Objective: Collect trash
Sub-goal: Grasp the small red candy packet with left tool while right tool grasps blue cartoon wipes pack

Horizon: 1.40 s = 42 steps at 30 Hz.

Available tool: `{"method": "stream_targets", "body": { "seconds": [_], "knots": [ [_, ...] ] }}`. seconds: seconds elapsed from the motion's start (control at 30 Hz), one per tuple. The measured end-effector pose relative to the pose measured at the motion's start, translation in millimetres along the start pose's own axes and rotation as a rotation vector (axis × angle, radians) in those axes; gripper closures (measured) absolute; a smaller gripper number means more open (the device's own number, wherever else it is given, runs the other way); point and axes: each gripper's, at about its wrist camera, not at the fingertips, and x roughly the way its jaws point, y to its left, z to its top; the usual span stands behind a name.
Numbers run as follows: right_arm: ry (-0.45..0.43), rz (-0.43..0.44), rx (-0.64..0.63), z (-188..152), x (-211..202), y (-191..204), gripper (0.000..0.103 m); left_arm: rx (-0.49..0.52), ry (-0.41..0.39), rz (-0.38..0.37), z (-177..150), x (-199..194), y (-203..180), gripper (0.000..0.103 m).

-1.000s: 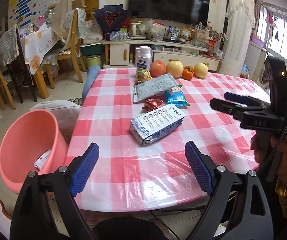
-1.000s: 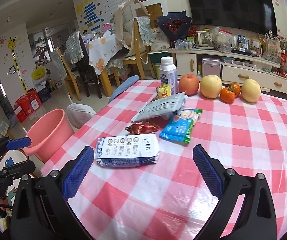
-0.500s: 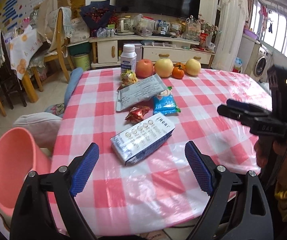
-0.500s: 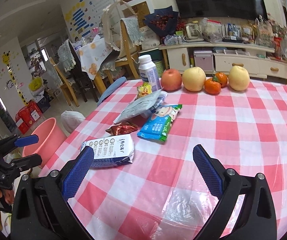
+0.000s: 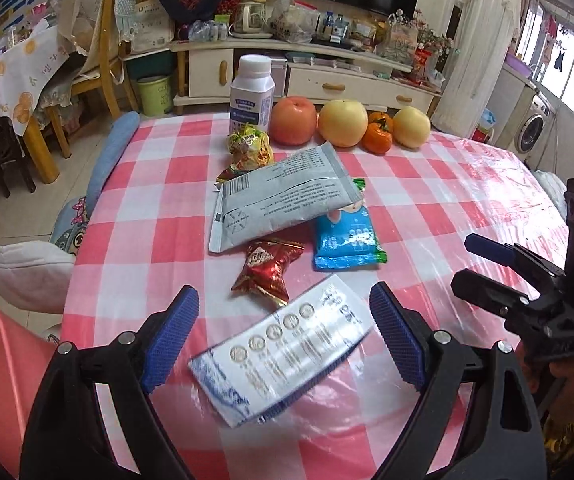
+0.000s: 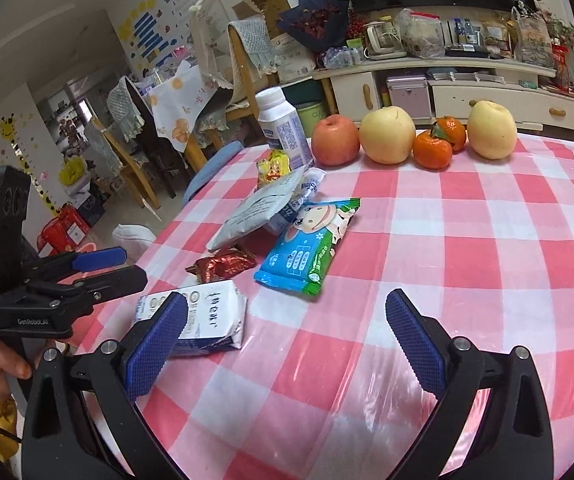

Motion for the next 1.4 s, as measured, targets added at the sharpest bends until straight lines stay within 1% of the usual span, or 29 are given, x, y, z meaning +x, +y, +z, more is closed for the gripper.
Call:
{"method": "stream_targets", "body": {
  "seconds": [0.03, 0.1, 0.27, 0.4, 0.57, 0.73, 0.8, 0.97, 1.03, 1.1, 1.33, 1.4],
  "knots": [
    [0.003, 0.000, -0.001, 2, 5, -1, 0.005, 0.006, 0.008, 0.004, 2, 5, 0, 0.017],
    [0.011, 0.005, 0.002, 6, 13, -3, 0.005, 0.017, 0.030, 0.007, 7, 17, 0, 0.026],
    [0.042, 0.015, 0.007, 13, 36, -8, 0.007, 0.037, 0.071, 0.011, 15, 40, 1, 0.030],
    [0.068, 0.021, -0.017, 17, 53, -6, 0.013, 0.048, 0.093, 0.000, 17, 53, 3, 0.033],
    [0.095, 0.013, -0.004, 22, 75, -11, 0.013, 0.059, 0.136, -0.012, 18, 68, 2, 0.038],
    [0.095, 0.001, -0.019, 28, 86, -7, 0.013, 0.056, 0.156, -0.016, 18, 78, 3, 0.045],
    [0.095, -0.007, -0.025, 30, 88, -6, 0.013, 0.055, 0.164, -0.014, 18, 81, 4, 0.050],
    [0.104, -0.019, -0.026, 34, 97, -7, 0.014, 0.060, 0.186, -0.016, 13, 89, 3, 0.056],
    [0.109, -0.016, -0.017, 35, 102, -9, 0.019, 0.054, 0.179, -0.025, 12, 89, 2, 0.058],
    [0.114, -0.024, -0.012, 37, 107, -10, 0.019, 0.049, 0.174, -0.027, 10, 89, 1, 0.061],
    [0.121, -0.049, -0.024, 38, 119, -8, 0.020, 0.025, 0.153, -0.024, 8, 88, 1, 0.062],
    [0.130, -0.053, -0.018, 38, 122, -10, 0.023, 0.018, 0.146, -0.024, 8, 87, 2, 0.062]
  ]
}}
